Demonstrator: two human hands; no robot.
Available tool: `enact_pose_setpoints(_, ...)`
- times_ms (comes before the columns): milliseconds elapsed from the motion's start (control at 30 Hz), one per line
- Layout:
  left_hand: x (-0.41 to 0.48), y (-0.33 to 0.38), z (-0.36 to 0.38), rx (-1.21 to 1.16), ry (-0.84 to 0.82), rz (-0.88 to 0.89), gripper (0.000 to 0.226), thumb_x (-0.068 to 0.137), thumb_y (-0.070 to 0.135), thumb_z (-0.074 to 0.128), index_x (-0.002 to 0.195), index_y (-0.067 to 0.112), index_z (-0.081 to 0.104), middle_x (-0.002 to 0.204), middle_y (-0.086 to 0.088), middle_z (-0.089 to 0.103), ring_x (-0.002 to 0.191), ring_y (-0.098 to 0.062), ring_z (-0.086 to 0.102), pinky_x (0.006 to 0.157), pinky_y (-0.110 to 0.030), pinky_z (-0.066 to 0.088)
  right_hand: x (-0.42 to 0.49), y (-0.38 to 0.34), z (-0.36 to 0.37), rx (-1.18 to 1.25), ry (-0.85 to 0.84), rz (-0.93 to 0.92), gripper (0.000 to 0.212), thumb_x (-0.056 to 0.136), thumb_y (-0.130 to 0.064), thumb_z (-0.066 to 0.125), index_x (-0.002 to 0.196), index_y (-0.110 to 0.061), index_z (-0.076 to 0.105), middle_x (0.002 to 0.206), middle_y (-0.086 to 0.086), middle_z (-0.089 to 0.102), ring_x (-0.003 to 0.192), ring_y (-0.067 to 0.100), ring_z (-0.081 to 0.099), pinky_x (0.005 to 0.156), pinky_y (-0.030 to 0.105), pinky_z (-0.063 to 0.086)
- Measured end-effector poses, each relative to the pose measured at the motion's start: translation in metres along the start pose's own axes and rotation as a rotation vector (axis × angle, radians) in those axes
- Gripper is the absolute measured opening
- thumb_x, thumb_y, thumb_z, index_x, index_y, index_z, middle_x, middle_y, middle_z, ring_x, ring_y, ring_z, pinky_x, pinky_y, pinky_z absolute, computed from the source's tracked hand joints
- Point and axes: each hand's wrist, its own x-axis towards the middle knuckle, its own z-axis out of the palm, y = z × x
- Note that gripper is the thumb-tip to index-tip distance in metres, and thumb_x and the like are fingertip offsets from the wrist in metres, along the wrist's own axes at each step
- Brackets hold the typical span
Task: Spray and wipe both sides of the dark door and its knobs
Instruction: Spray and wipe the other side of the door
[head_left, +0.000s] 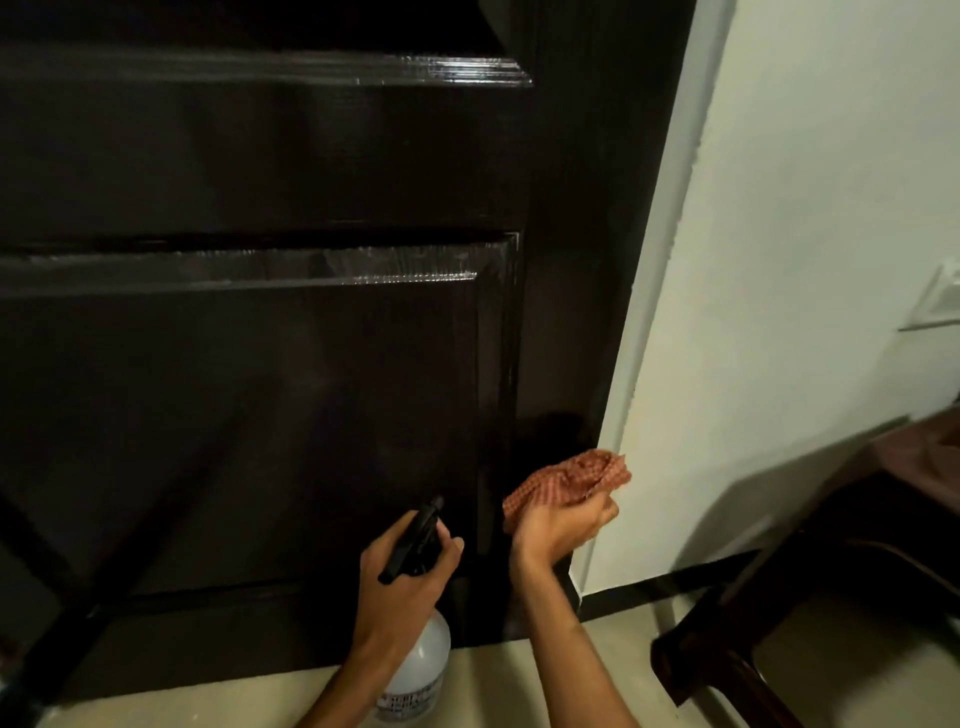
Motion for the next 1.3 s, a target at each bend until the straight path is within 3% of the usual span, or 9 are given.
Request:
enact_pose_setpoints(100,0.003,0.006,0.005,-0.019,-0.012,0.002,0.015,0.087,0.006,0.08,0.077,0.013,0.071,0.062,0.002,0.064,0.052,-0.007,0.057,0.052,-0.018,0.047,0.023,-0.05,0.029,-0.02,-0.006,-0.211,0.024,0.105,-0.024,0.049,0.127,-0.018,0.056,0.131,0.002,0.042,0.116,0.023,0.054,0.099,0.049,0.052)
enact_pose_setpoints(200,0.003,0.007,0.007,-0.006,-0.022,0.017,0.021,0.088,0.008,0.08,0.074,0.02,0.069,0.06,0.003,0.061,0.05,-0.008,0.054,0.05,-0.019,0.045,0.027,-0.056,0.033,-0.193,-0.062,-0.401,0.046,0.103,-0.03,0.045,0.147,-0.016,0.047,0.144,0.006,0.033,0.129,0.024,0.04,0.104,0.038,0.043)
enact_pose_setpoints(300,0.0,0.011,0.009,0.003,-0.027,0.027,0.025,0.087,0.007,0.08,0.073,0.023,0.069,0.059,0.002,0.061,0.051,-0.009,0.055,0.052,-0.022,0.045,0.011,-0.018,0.007,-0.238,-0.135,-0.442,0.047,0.098,-0.011,0.055,0.145,-0.01,0.047,0.144,0.007,0.032,0.128,0.016,0.034,0.107,0.047,0.045)
enact_pose_setpoints(400,0.003,0.016,0.008,0.009,-0.03,0.04,0.023,0.087,0.008,0.081,0.074,0.023,0.069,0.06,0.002,0.062,0.052,-0.009,0.055,0.052,-0.022,0.046,0.004,0.003,-0.001,-0.195,-0.1,-0.291,0.049,0.092,0.007,0.057,0.139,-0.005,0.051,0.138,0.006,0.036,0.12,0.012,0.038,0.101,0.057,0.05)
enact_pose_setpoints(633,0.009,0.024,-0.005,0.022,-0.026,0.099,0.019,0.088,0.01,0.08,0.077,0.019,0.068,0.055,0.004,0.056,0.047,-0.01,0.051,0.05,-0.025,0.042,0.024,-0.059,0.029,-0.236,-0.171,-0.694,0.045,0.091,0.002,0.064,0.132,-0.016,0.066,0.143,0.012,0.042,0.132,0.027,0.044,0.107,0.033,0.041)
enact_pose_setpoints(867,0.017,0.034,-0.012,0.036,-0.001,0.161,0.017,0.088,0.009,0.08,0.079,0.016,0.068,0.052,0.005,0.056,0.044,-0.004,0.05,0.05,-0.022,0.041,-0.003,0.012,-0.014,-0.467,-0.535,-0.864,0.033,0.085,0.004,0.073,0.114,-0.013,0.072,0.128,0.004,0.049,0.102,0.023,0.062,0.074,0.043,0.062)
enact_pose_setpoints(967,0.022,0.037,-0.019,0.024,0.0,0.183,0.017,0.088,0.008,0.08,0.079,0.014,0.067,0.052,0.006,0.055,0.043,-0.005,0.049,0.048,-0.022,0.04,-0.001,-0.043,0.011,-0.339,-0.43,-0.864,0.029,0.084,0.005,0.074,0.11,-0.008,0.071,0.115,0.007,0.052,0.088,0.014,0.057,0.067,0.035,0.056)
enact_pose_setpoints(1100,0.031,0.051,-0.026,0.02,0.042,0.22,0.018,0.089,0.008,0.079,0.078,0.014,0.066,0.055,0.004,0.058,0.044,-0.006,0.051,0.049,-0.022,0.042,0.006,-0.122,0.05,-0.185,-0.29,-0.874,0.025,0.091,-0.004,0.07,0.115,-0.009,0.072,0.121,0.011,0.054,0.101,0.015,0.058,0.079,0.023,0.052)
enact_pose_setpoints(1300,0.042,0.078,-0.038,0.006,0.067,0.219,0.019,0.088,0.014,0.081,0.077,0.02,0.066,0.06,0.006,0.06,0.048,-0.007,0.054,0.052,-0.025,0.044,-0.006,-0.1,0.032,-0.295,-0.367,-0.929,0.025,0.091,0.002,0.065,0.114,-0.008,0.072,0.129,0.011,0.047,0.102,0.007,0.051,0.082,0.037,0.057)
